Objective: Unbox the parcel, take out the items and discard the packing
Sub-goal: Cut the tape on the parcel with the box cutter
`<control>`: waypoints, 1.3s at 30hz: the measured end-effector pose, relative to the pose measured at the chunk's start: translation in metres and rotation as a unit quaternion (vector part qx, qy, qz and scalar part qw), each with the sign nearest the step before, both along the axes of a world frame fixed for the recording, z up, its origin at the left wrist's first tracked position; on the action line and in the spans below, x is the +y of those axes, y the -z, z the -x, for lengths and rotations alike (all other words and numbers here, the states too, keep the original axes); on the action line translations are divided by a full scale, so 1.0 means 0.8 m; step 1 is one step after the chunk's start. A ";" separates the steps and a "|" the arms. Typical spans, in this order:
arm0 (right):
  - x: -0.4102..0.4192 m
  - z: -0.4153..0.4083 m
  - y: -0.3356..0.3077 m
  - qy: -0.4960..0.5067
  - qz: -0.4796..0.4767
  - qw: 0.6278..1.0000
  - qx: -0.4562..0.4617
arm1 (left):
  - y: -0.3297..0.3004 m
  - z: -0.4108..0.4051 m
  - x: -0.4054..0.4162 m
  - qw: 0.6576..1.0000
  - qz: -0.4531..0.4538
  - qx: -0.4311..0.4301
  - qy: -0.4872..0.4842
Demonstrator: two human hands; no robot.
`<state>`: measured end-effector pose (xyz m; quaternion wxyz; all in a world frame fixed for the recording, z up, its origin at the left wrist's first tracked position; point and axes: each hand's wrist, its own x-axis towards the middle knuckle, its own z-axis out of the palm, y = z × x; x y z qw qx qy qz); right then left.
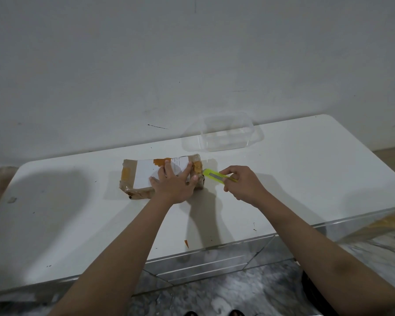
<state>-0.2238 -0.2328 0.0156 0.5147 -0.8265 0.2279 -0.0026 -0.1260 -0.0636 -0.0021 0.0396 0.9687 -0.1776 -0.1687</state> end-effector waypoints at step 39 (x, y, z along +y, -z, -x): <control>0.039 -0.015 -0.026 0.151 -0.227 0.958 -0.089 | -0.028 -0.014 0.060 0.984 0.054 0.082 0.146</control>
